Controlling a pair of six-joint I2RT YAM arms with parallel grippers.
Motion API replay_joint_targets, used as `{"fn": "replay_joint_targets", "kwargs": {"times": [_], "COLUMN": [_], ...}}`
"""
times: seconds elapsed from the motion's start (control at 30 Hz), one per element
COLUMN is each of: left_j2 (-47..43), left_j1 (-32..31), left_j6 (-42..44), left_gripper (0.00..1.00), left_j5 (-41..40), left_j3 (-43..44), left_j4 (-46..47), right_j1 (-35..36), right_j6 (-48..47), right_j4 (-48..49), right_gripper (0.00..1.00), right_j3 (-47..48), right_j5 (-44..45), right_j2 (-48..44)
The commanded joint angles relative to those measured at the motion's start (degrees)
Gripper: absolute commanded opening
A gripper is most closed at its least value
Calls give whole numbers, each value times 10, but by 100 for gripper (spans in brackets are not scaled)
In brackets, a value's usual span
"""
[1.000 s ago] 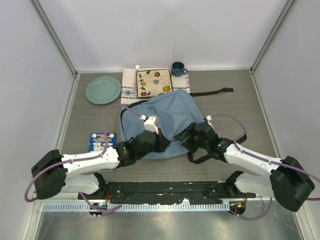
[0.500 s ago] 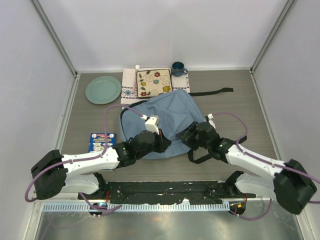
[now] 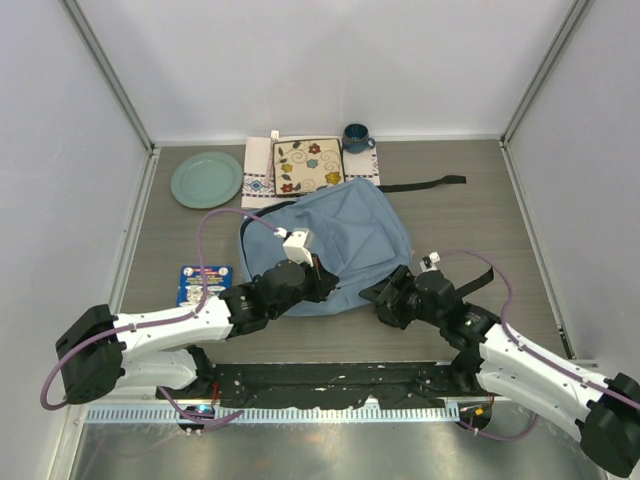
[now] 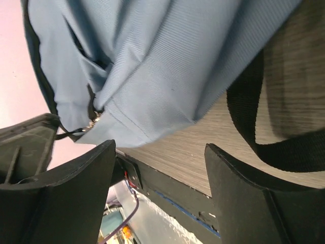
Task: Pack the student bag
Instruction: Unzip the student bag at the center of the board.
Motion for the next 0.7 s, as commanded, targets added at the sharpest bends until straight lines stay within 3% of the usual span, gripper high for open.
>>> {"fn": "replay_joint_targets", "kwargs": {"times": [0.0,0.2,0.43,0.53,0.57,0.63,0.67], "left_j2": [-14,-3,1,2,2,-1,-1], "left_j1": [-1,-1,-1,-1,-1,-2,-1], "left_j6": [10,12,15,16,15,14,13], "left_gripper": [0,0,0,0,0,0,0], "left_j5": [-13,7,36,39,41,41,37], "left_j3": [15,23,22,20,20,18,17], "left_j4": [25,26,31,35,35,30,25], "right_j1": [12,13,13,13,13,13,13], "right_j6": [40,37,49,55,53,57,57], "right_j4": [81,191,251,271,274,278,278], "right_gripper": [77,78,78,54,37,17,2], "right_j3": [-5,14,22,13,12,7,5], "right_j5": [-19,-2,55,82,94,104,110], "right_j2": [30,133,174,175,173,173,171]}}
